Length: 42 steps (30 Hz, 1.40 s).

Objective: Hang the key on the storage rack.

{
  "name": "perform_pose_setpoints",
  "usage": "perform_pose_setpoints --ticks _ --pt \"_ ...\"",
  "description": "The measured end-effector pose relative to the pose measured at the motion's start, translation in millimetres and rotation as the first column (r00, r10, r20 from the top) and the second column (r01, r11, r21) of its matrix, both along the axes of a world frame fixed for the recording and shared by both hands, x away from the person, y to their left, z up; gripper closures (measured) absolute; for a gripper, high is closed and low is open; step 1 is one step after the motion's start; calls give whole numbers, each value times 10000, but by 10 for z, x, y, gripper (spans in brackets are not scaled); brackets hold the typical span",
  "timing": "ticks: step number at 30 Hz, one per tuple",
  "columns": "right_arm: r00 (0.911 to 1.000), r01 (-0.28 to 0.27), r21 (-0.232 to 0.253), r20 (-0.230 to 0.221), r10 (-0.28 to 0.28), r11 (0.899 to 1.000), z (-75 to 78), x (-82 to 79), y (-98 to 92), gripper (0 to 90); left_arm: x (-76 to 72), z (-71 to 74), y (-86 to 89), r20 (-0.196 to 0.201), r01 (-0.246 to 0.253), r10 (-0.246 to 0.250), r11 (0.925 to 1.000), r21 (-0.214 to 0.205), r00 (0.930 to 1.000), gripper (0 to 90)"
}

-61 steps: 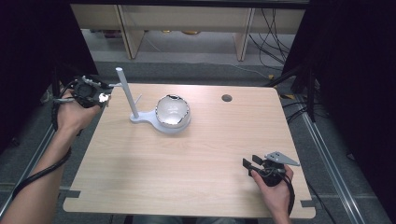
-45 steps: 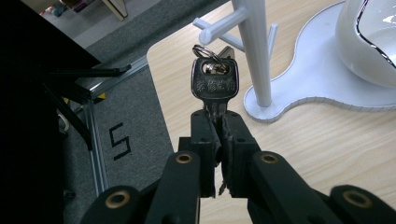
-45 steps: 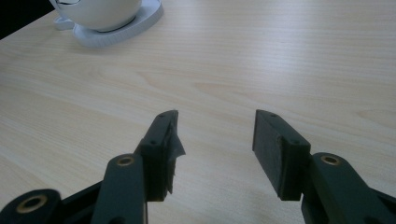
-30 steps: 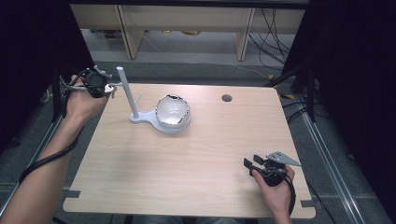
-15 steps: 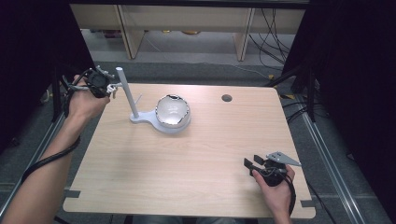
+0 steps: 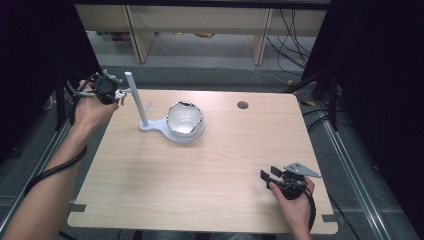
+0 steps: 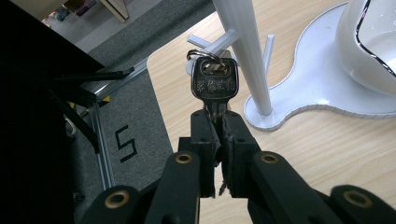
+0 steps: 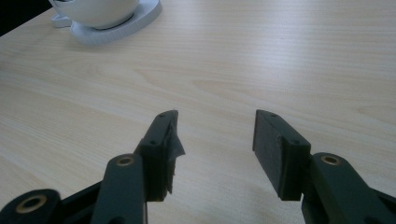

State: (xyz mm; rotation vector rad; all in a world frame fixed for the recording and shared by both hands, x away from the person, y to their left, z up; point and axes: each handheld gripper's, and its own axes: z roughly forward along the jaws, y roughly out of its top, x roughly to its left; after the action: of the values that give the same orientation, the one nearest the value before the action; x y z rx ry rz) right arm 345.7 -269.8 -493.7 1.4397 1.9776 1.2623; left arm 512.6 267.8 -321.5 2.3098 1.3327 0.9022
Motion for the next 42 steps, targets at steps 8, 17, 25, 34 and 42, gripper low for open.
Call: perform_pose_setpoints --ticks 8,17,25,34,42 --pt "9999 13 17 -100 -13 10000 14 -11 -4 508 22 31 -21 -232 -62 68 9997 244 9997 841" --pt "9999 37 -27 -109 -37 10000 5 -8 -4 507 60 -4 -16 -672 116 -94 9994 311 9977 843" --pt "9995 207 256 -248 -200 9995 6 -19 -4 507 91 -84 -33 -660 111 -96 9997 232 9978 863" --pt "9997 -13 141 -236 16 9999 -2 -9 -2 507 48 -108 5 -471 151 -158 9998 -158 9988 859" --pt "9989 196 367 -430 -180 9991 9 -28 15 507 -69 -150 39 101 308 -301 9971 -700 9995 746"
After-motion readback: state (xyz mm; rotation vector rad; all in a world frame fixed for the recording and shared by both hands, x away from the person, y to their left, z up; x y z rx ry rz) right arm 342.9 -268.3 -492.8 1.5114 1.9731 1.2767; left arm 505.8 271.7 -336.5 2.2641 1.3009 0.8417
